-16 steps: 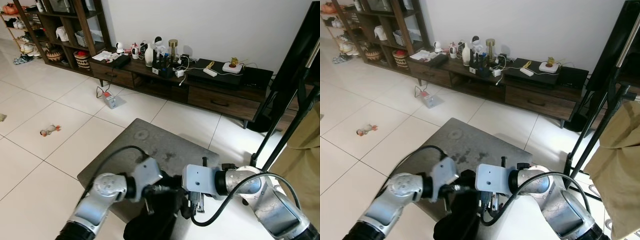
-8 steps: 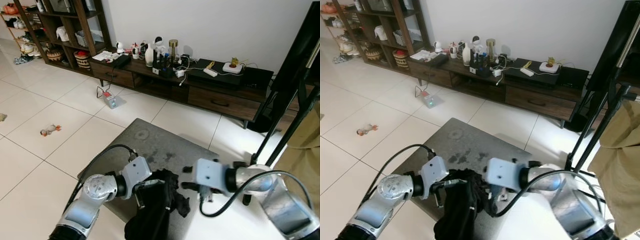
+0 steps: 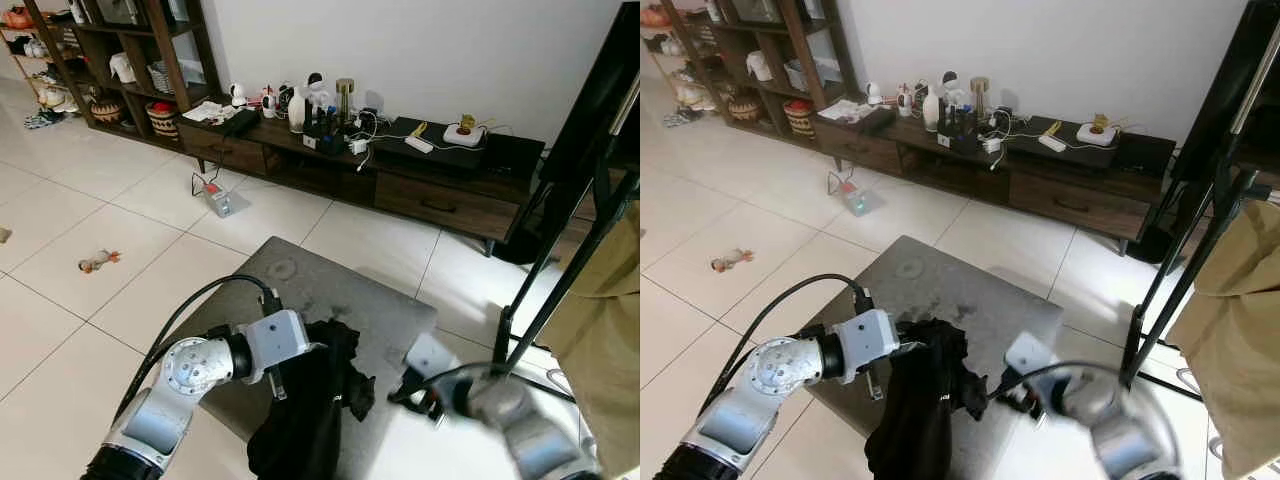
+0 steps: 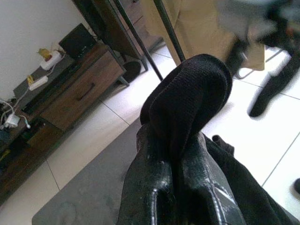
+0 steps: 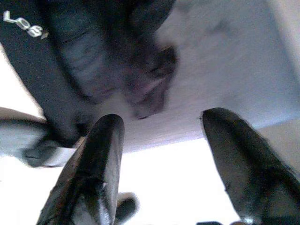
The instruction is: Hang hanger
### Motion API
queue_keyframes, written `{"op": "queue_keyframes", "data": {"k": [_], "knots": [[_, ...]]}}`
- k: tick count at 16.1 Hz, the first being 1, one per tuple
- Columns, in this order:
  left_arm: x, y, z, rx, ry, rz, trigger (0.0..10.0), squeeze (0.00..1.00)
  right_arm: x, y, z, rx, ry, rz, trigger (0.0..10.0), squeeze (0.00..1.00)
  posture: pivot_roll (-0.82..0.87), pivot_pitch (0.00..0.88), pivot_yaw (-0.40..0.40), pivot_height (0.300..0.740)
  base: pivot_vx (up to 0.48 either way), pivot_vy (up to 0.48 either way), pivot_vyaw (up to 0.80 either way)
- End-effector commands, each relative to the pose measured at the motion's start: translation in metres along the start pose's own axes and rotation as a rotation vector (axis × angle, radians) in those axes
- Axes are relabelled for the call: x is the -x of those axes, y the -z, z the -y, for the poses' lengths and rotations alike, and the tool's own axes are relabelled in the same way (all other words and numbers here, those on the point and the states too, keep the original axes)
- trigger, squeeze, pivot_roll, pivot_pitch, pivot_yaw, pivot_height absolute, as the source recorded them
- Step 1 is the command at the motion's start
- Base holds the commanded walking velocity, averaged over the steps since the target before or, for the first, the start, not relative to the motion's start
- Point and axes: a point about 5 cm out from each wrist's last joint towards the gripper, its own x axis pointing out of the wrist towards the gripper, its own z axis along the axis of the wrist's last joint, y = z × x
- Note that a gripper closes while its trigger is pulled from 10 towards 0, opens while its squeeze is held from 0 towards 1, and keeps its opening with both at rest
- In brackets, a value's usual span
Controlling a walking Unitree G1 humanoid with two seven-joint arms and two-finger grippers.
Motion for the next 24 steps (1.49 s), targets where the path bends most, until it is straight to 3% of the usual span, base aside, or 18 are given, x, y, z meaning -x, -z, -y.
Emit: {"op": "queue_keyframes", "data": {"k": [1,2,3,5,6,8,9,10,14,24], "knots": [[-0.006,-0.017,0.002,-0.077,0.025,0.052,0.0,0.00,-0.006,0.010,-0.001,-0.097,0.010,0.009,10.0,0.56,-0.03,0.107,0.044,0.740,0.000,0.000,0.00],[-0.007,-0.020,0.004,-0.085,0.037,0.057,0.0,0.00,-0.008,0.011,-0.001,-0.123,0.018,0.014,10.0,0.56,-0.02,0.107,0.043,0.740,0.000,0.000,0.00],[-0.009,-0.024,0.008,-0.107,0.061,0.065,0.0,0.00,-0.011,0.013,0.002,-0.182,0.043,0.021,10.0,0.00,-0.03,0.107,0.043,0.740,0.000,0.000,0.00],[-0.011,-0.029,0.011,-0.132,0.076,0.080,0.0,0.00,-0.015,0.015,0.002,-0.215,0.014,0.026,10.0,0.00,-0.02,0.106,0.042,0.740,0.000,0.000,0.00],[-0.013,-0.033,0.011,-0.143,0.078,0.093,0.0,0.00,-0.016,0.016,0.002,-0.196,0.003,0.033,10.0,1.00,-0.02,0.106,0.041,0.740,0.000,0.000,0.00],[-0.014,-0.038,0.011,-0.148,0.084,0.102,0.0,0.00,-0.017,0.011,0.010,-0.232,0.069,0.064,10.0,1.00,-0.02,0.108,0.040,0.740,0.000,0.000,0.00],[-0.014,-0.038,0.012,-0.147,0.084,0.101,0.0,0.00,-0.015,0.007,0.017,-0.275,0.122,0.090,10.0,0.62,-0.02,0.108,0.038,0.740,0.000,0.000,0.00],[-0.014,-0.037,0.013,-0.146,0.084,0.096,0.0,0.00,-0.013,0.003,0.023,-0.329,0.154,0.114,10.0,0.00,-0.02,0.111,0.037,0.740,0.000,0.000,0.00],[-0.015,-0.035,0.016,-0.142,0.090,0.084,0.0,0.00,-0.008,0.006,0.041,-0.709,0.220,0.183,10.0,0.00,-0.02,0.113,0.032,0.740,0.000,0.000,0.00],[-0.014,-0.034,0.016,-0.152,0.097,0.065,0.0,0.00,-0.025,0.015,0.016,-0.832,0.079,0.048,10.0,0.00,-0.02,0.124,0.032,0.740,0.000,0.000,0.00]]}}
